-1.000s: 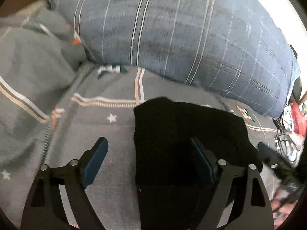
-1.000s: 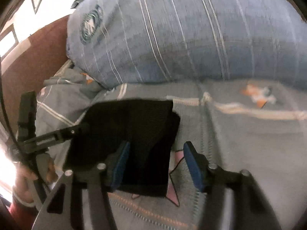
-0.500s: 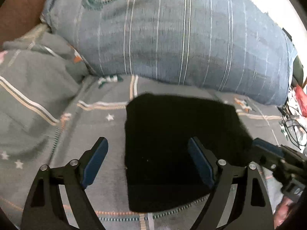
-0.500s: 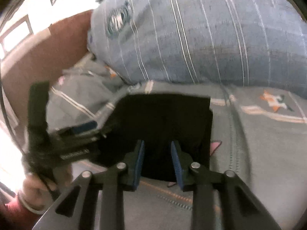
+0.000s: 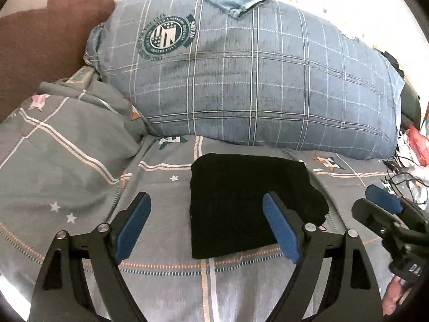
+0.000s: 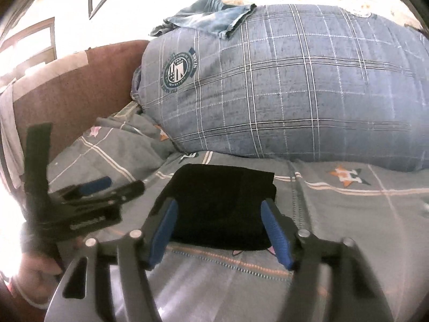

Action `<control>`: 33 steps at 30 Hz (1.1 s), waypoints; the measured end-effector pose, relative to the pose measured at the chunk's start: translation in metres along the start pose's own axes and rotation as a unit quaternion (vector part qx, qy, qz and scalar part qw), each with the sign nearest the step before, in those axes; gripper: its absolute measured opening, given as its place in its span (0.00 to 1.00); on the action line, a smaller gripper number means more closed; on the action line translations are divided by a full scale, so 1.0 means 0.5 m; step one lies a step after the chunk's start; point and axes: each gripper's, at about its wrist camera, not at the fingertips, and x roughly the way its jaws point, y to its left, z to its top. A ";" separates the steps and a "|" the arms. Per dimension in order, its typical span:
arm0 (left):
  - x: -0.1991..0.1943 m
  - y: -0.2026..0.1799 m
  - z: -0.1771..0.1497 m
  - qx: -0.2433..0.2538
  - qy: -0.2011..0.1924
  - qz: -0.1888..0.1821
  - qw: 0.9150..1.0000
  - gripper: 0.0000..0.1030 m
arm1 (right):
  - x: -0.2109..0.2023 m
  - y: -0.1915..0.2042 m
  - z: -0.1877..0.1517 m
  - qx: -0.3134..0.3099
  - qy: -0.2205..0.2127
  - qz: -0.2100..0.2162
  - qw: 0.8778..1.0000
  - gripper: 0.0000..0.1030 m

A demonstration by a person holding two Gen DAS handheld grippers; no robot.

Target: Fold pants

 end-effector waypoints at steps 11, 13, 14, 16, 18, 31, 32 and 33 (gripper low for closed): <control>-0.050 0.003 -0.016 -0.005 -0.017 0.022 1.000 0.84 | -0.011 0.009 -0.027 0.008 -0.012 -0.006 1.000 0.75; -0.054 0.000 -0.019 0.000 -0.018 0.027 0.999 0.84 | -0.012 0.007 -0.029 0.014 -0.011 -0.008 1.000 0.78; -0.055 -0.001 -0.022 0.000 -0.017 0.028 0.999 0.84 | -0.012 0.006 -0.030 0.015 -0.010 -0.009 1.000 0.78; -0.056 -0.002 -0.023 0.002 -0.015 0.026 1.000 0.84 | -0.013 0.005 -0.031 0.017 -0.010 -0.008 1.000 0.78; -0.058 -0.004 -0.025 0.003 -0.014 0.026 1.000 0.84 | -0.015 0.005 -0.032 0.018 -0.009 -0.007 1.000 0.79; -0.066 -0.005 -0.028 0.007 -0.021 0.043 0.999 0.84 | -0.005 0.015 -0.037 0.013 0.002 -0.002 1.000 0.79; -0.066 -0.005 -0.028 0.007 -0.021 0.043 0.999 0.84 | -0.004 0.015 -0.037 0.013 0.004 -0.002 1.000 0.79; -0.066 -0.005 -0.028 0.007 -0.020 0.043 0.999 0.84 | -0.003 0.016 -0.036 0.013 0.005 -0.002 1.000 0.79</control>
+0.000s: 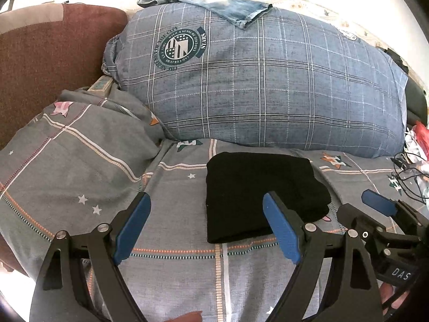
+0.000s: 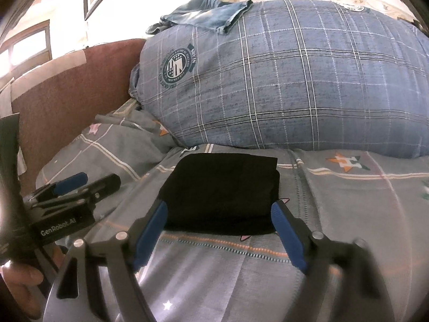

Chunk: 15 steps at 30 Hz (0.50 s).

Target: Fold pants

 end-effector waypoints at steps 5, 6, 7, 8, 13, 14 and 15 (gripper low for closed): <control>0.002 -0.002 0.000 0.003 0.003 0.000 1.000 0.84 | 0.002 -0.004 0.001 0.000 0.003 0.000 1.000 0.79; 0.002 -0.002 0.000 0.003 0.003 0.000 1.000 0.84 | 0.003 -0.005 0.001 0.001 0.004 0.000 1.000 0.79; 0.002 -0.002 0.000 0.003 0.003 0.000 1.000 0.84 | 0.004 -0.006 0.000 0.002 0.005 0.000 1.000 0.79; 0.003 -0.002 0.000 0.003 0.003 0.000 1.000 0.84 | 0.006 -0.006 0.000 0.002 0.006 0.000 1.000 0.79; 0.008 -0.002 -0.003 0.004 0.006 -0.002 1.000 0.84 | 0.009 -0.009 -0.005 0.002 0.011 0.001 1.000 0.79; 0.010 -0.002 -0.003 0.003 0.007 -0.003 1.000 0.84 | 0.010 -0.009 -0.006 0.002 0.012 0.001 1.000 0.79; 0.011 -0.001 -0.004 0.002 0.008 -0.005 1.000 0.84 | 0.010 -0.008 -0.007 0.003 0.014 0.001 1.000 0.79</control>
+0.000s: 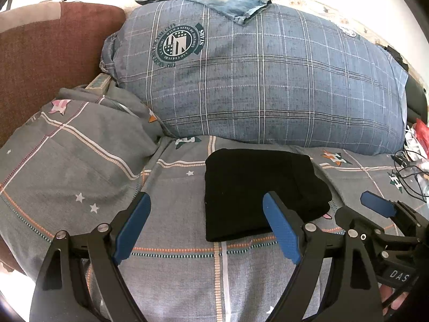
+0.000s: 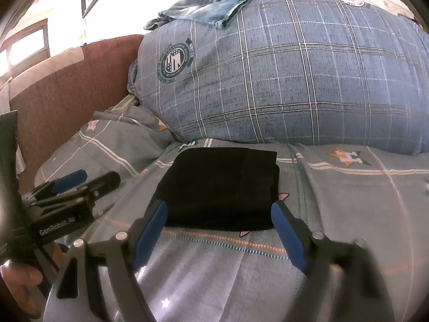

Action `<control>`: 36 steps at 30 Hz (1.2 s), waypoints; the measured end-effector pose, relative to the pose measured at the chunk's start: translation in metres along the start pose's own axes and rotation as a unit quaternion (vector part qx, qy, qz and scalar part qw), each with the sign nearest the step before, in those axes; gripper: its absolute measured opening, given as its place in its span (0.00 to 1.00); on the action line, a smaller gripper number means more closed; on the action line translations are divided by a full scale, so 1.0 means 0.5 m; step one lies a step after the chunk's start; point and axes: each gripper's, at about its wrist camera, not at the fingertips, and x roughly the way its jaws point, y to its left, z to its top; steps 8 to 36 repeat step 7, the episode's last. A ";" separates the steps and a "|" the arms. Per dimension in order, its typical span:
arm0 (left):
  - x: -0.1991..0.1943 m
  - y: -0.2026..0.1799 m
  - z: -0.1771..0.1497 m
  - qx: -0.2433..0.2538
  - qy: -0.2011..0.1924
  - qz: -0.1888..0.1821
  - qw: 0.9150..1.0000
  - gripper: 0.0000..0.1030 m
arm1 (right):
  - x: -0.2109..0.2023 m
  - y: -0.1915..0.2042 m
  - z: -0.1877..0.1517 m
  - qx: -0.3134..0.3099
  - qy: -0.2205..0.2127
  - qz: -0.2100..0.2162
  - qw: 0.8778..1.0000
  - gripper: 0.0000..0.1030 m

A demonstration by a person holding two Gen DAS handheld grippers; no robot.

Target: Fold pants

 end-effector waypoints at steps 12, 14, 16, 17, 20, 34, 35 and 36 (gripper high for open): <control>-0.003 -0.005 -0.004 0.003 0.000 -0.005 1.000 0.84 | -0.006 -0.001 -0.003 -0.001 0.000 0.001 1.000 0.79; -0.003 -0.005 -0.004 0.003 0.000 -0.005 1.000 0.84 | -0.006 -0.001 -0.003 -0.001 0.000 0.001 1.000 0.79; -0.003 -0.005 -0.004 0.003 0.000 -0.005 1.000 0.84 | -0.006 -0.001 -0.003 -0.001 0.000 0.001 1.000 0.79; -0.003 -0.005 -0.004 0.003 0.000 -0.005 1.000 0.84 | -0.006 -0.001 -0.003 -0.001 0.000 0.001 1.000 0.79; -0.003 -0.005 -0.004 0.003 0.000 -0.005 1.000 0.84 | -0.006 -0.001 -0.003 -0.001 0.000 0.001 1.000 0.79; -0.003 -0.005 -0.004 0.003 0.000 -0.005 1.000 0.84 | -0.006 -0.001 -0.003 -0.001 0.000 0.001 1.000 0.79; -0.003 -0.005 -0.004 0.003 0.000 -0.005 1.000 0.84 | -0.006 -0.001 -0.003 -0.001 0.000 0.001 1.000 0.79; -0.003 -0.005 -0.004 0.003 0.000 -0.005 1.000 0.84 | -0.006 -0.001 -0.003 -0.001 0.000 0.001 1.000 0.79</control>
